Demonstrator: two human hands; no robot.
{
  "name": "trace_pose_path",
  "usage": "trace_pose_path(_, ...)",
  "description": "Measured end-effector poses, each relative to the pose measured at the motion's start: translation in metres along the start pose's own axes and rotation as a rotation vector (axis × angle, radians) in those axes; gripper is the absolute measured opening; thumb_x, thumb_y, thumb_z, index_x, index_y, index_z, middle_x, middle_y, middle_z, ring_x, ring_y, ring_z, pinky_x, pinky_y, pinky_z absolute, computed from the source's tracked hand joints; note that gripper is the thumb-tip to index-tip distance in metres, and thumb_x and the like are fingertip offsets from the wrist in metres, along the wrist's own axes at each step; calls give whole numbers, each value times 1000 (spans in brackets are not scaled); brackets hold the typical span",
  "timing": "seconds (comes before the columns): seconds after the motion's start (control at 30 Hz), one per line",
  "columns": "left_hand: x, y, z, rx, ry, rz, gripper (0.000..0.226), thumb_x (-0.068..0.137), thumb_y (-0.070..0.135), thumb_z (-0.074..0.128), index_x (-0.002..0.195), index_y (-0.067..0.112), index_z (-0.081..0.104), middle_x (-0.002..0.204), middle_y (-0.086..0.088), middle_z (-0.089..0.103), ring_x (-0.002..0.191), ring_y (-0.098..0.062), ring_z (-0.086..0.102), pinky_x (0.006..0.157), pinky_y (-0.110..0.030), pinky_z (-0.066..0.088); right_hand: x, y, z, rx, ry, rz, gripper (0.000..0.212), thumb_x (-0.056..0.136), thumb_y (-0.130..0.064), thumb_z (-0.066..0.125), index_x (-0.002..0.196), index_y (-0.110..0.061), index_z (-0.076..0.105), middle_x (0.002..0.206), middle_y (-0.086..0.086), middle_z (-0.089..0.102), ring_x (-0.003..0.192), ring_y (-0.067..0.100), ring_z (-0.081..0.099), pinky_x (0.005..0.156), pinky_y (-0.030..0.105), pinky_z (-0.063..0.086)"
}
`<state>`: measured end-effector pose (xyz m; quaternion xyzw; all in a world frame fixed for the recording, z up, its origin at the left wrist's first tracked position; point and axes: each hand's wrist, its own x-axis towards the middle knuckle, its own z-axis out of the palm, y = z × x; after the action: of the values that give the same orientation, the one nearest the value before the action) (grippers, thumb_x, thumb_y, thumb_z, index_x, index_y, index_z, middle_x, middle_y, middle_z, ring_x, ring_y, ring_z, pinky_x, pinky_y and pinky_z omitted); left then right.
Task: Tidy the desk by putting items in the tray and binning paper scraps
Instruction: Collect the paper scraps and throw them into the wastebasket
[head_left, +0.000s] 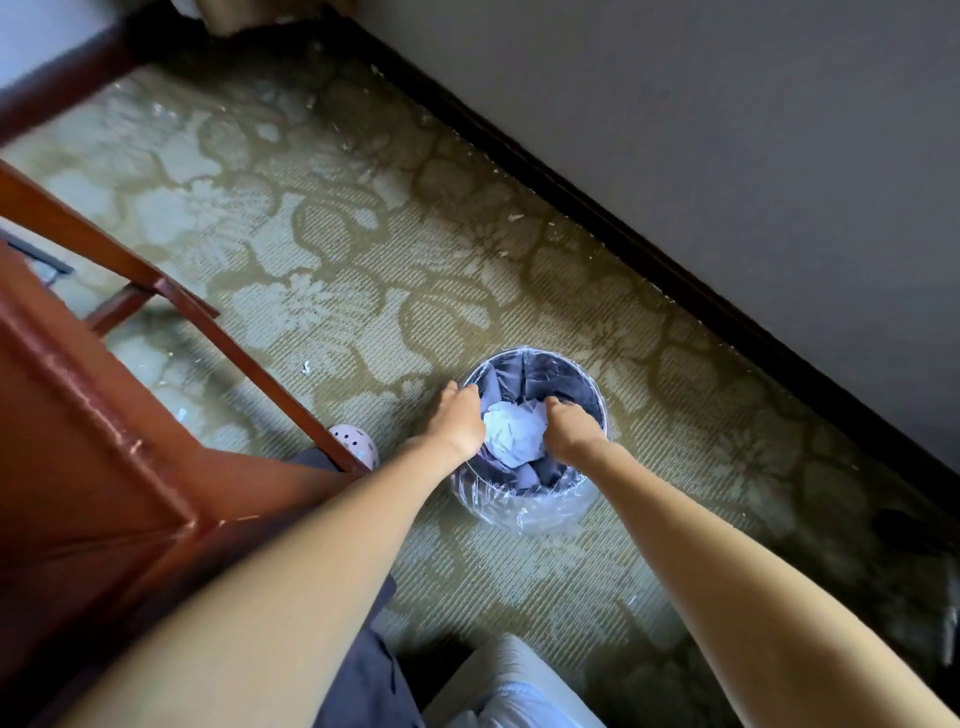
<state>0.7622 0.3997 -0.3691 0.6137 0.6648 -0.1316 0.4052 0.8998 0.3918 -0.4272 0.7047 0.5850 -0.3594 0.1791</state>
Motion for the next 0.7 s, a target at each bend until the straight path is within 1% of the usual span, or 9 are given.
trace_pose_path(0.03, -10, 3, -6, 34, 47, 9, 46, 89, -11, 32, 133, 1, 39, 147, -18, 28, 133, -34, 34, 109, -47, 32, -11, -4, -7, -38, 36, -15, 42, 90, 0, 36, 132, -2, 38, 134, 20, 48, 122, 36, 49, 99, 41, 41)
trace_pose_path(0.07, -20, 6, -13, 96, 109, 25, 43, 91, -8, 35, 132, 1, 39, 141, -19, 35, 127, -33, 41, 104, -43, 38, -21, -8, -15, -81, 82, -29, 38, 91, -2, 36, 128, -2, 42, 132, 19, 49, 122, 35, 49, 100, 41, 40)
trace_pose_path(0.1, -32, 10, -21, 169, 189, 53, 42, 92, -5, 39, 133, 2, 38, 137, -19, 39, 122, -32, 45, 98, -40, 41, -33, -13, -24, -120, 142, -41, 36, 91, -4, 37, 126, -2, 44, 131, 19, 50, 122, 34, 48, 100, 41, 38)
trace_pose_path(0.13, -44, 14, -30, 237, 266, 82, 43, 92, -3, 42, 135, 2, 37, 135, -18, 42, 120, -31, 47, 95, -39, 43, -46, -19, -33, -154, 210, -51, 35, 91, -5, 38, 125, -1, 45, 130, 19, 50, 122, 34, 48, 100, 41, 38)
trace_pose_path(0.23, -84, 30, -63, 356, 457, 142, 41, 93, 0, 42, 133, 3, 37, 134, -19, 43, 123, -32, 44, 96, -40, 43, -87, -41, -64, -230, 444, -111, 32, 88, -7, 41, 119, -1, 48, 124, 19, 52, 117, 36, 50, 97, 40, 38)
trace_pose_path(0.4, -181, 36, -135, 315, 724, 162, 32, 94, 1, 39, 125, 5, 46, 128, -17, 49, 120, -34, 48, 93, -40, 43, -175, -89, -121, -197, 765, -283, 27, 87, -5, 40, 110, 1, 52, 115, 20, 56, 108, 36, 54, 89, 40, 39)
trace_pose_path(0.5, -247, 11, -166, 279, 891, 133, 28, 97, 7, 37, 123, 7, 46, 125, -16, 51, 116, -35, 50, 90, -41, 43, -231, -130, -143, -138, 921, -405, 22, 88, -4, 39, 103, 1, 54, 110, 20, 58, 101, 37, 56, 83, 38, 40)
trace_pose_path(0.6, -299, -32, -182, 253, 1027, 67, 25, 98, 11, 34, 119, 8, 46, 120, -17, 53, 112, -37, 52, 87, -42, 43, -279, -174, -150, -87, 1018, -507, 18, 89, -5, 38, 99, -2, 53, 106, 17, 57, 97, 38, 56, 76, 36, 39)
trace_pose_path(0.7, -340, -87, -183, 244, 1114, -47, 27, 98, 15, 35, 120, 7, 48, 119, -19, 55, 113, -39, 53, 89, -44, 44, -316, -221, -134, -37, 1074, -651, 23, 90, -8, 38, 106, -4, 54, 109, 14, 57, 100, 37, 56, 79, 37, 43)
